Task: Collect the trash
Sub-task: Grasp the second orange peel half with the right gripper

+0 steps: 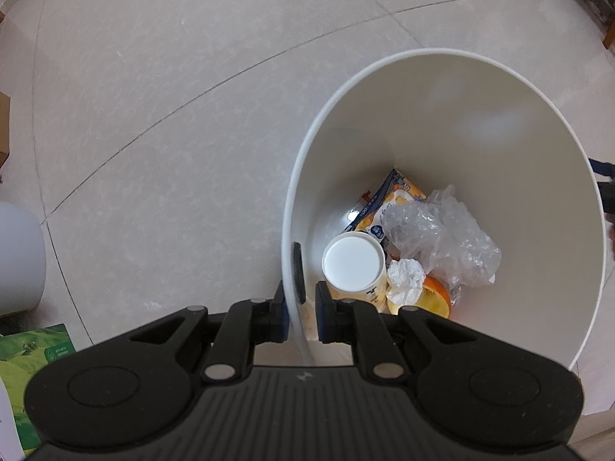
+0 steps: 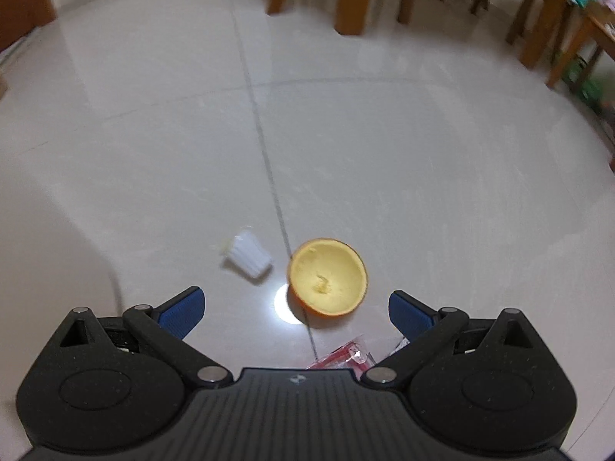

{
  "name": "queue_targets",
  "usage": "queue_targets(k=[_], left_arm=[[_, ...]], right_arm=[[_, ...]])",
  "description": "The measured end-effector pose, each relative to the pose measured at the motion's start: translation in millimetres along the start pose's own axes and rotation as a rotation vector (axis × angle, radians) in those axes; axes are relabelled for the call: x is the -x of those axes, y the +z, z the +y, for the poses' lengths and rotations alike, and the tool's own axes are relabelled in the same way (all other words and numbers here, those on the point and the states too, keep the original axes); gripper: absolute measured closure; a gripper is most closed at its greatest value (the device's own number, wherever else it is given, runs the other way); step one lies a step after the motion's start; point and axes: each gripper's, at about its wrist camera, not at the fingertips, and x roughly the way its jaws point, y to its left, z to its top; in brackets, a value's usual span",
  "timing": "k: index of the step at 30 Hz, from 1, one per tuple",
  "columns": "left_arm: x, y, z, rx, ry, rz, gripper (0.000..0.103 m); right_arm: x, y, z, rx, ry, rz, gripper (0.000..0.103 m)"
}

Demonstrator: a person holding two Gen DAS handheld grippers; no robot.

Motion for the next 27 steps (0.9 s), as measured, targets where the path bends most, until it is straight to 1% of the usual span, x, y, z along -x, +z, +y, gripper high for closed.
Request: queue_targets(k=[6, 9, 12, 16, 22, 23, 25, 27], left_arm=[[4.7, 0.7, 4.9, 0.021, -0.02, -0.01, 0.092], [5.0, 0.5, 5.6, 0.023, -0.022, -0.012, 0.092], [5.6, 0.6, 5.0, 0.017, -0.018, -0.012, 0.092], [5.6, 0.5, 4.9, 0.017, -0.016, -0.012, 0.092], [5.0, 0.3, 4.2, 0.016, -0.013, -0.01, 0.092], [4.7, 0.4, 4.4, 0.017, -0.013, -0.009, 0.092], [4.7, 0.6, 4.6, 0.017, -0.012, -0.009, 0.092], [4.8, 0.8, 4.4, 0.015, -0.01, -0.01, 0.092]], right_arm=[[-44.1, -1.8, -19.0, -0.107, -0.002, 0.038, 0.0], [-61.0, 0.2, -22.9, -0.133, -0.003, 0.053, 0.0], [-78.9, 5.0, -23.5, -0.14, -0.006, 0.077, 0.0], [-98.6, 7.1, -22.3, -0.126, -0.044, 0.098, 0.0], [-117.6, 11.9, -24.3, -0.145, -0.055, 0.112, 0.0], [-119.2, 12.6, -24.4, -0.147, -0.057, 0.113, 0.001], [-121.8, 13.1, -24.8, -0.15, -0.046, 0.122, 0.01], [-121.2, 12.4, -26.8, -0.147, -0.038, 0.126, 0.014]])
